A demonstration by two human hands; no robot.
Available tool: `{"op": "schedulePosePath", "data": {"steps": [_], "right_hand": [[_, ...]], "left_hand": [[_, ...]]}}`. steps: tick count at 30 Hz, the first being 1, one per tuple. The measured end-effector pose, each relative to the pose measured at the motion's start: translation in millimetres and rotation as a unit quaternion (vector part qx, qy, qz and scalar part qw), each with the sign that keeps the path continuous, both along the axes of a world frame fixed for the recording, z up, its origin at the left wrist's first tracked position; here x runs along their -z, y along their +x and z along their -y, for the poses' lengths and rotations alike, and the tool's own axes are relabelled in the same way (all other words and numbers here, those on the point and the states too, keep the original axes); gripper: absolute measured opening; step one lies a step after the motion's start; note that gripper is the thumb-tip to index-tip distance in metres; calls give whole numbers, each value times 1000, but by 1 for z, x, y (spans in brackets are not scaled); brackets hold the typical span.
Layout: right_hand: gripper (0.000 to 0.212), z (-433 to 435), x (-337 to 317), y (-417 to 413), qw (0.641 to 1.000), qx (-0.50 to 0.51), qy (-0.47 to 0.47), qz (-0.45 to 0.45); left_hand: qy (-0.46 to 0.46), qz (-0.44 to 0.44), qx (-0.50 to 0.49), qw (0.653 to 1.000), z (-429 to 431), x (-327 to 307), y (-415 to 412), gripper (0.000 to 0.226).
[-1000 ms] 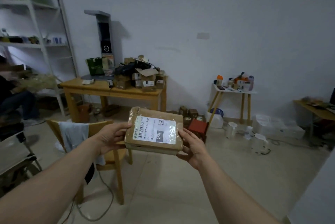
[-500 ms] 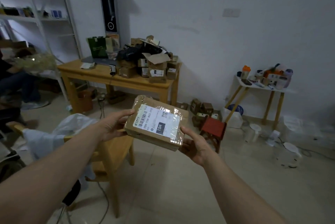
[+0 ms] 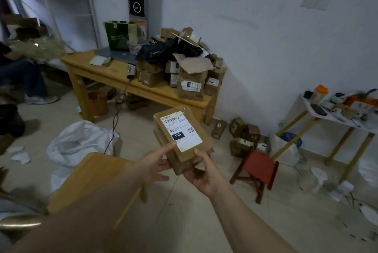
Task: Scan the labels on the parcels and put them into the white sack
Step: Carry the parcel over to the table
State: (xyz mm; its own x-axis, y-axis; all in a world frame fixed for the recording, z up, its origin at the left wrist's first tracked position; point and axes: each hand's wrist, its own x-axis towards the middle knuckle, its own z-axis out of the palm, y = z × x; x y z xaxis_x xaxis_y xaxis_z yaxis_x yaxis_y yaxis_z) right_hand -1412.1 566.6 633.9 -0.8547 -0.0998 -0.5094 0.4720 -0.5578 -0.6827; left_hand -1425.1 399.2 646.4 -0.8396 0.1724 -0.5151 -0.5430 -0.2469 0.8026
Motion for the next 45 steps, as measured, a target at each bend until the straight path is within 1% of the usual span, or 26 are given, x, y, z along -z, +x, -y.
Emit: {"op": "schedulePosePath", "data": {"steps": [3, 5, 7, 8, 12, 15, 16, 18, 20, 22, 26, 28, 30, 32, 34, 38, 41, 45], "right_hand": [[76, 3, 8, -62, 998, -57, 28, 12], [83, -3, 18, -103, 994, -98, 51, 21], [84, -14, 21, -150, 991, -112, 72, 28], [80, -19, 21, -174, 989, -117, 84, 31], [46, -23, 20, -265, 981, -172, 92, 17], [34, -5, 28, -314, 972, -207, 109, 34], [32, 3, 32, -327, 970, -215, 109, 41], [35, 24, 39, -354, 966, -233, 102, 48], [38, 51, 40, -386, 959, -263, 105, 35], [31, 82, 39, -418, 951, -280, 127, 18], [19, 137, 36, -475, 940, -271, 205, -15], [8, 162, 30, -504, 923, -286, 251, -58], [8, 184, 24, -534, 902, -298, 295, -104], [4, 206, 23, -560, 881, -310, 334, -128], [13, 229, 23, -586, 866, -321, 353, -146], [22, 277, 21, -645, 838, -338, 383, -192], [33, 307, 28, -681, 810, -377, 403, -197], [42, 345, 23, -723, 781, -397, 434, -212]], "left_hand": [[-17, -21, -29, 999, -3, 16, -53, 87], [-22, -29, -57, 998, 1, 27, -88, 78], [-21, -28, -80, 996, 6, 33, -124, 75], [-25, -25, -94, 995, 8, 33, -142, 73], [-40, -18, -121, 992, 19, 30, -205, 67], [-38, -6, -146, 989, 33, 32, -239, 65], [-39, 0, -154, 987, 38, 34, -248, 64], [-42, 5, -167, 985, 54, 38, -266, 61], [-50, 1, -205, 977, 76, 40, -288, 61], [-60, 2, -251, 966, 103, 42, -313, 57], [-83, 10, -287, 954, 155, 47, -355, 45], [-118, -1, -299, 947, 183, 44, -375, 47], [-143, -6, -317, 937, 209, 40, -395, 54], [-157, -7, -339, 928, 230, 39, -412, 57], [-168, -8, -358, 918, 251, 39, -430, 60], [-185, 2, -398, 899, 286, 38, -472, 81], [-188, 10, -438, 879, 299, 44, -497, 89], [-210, 3, -455, 865, 327, 35, -532, 94]]}}
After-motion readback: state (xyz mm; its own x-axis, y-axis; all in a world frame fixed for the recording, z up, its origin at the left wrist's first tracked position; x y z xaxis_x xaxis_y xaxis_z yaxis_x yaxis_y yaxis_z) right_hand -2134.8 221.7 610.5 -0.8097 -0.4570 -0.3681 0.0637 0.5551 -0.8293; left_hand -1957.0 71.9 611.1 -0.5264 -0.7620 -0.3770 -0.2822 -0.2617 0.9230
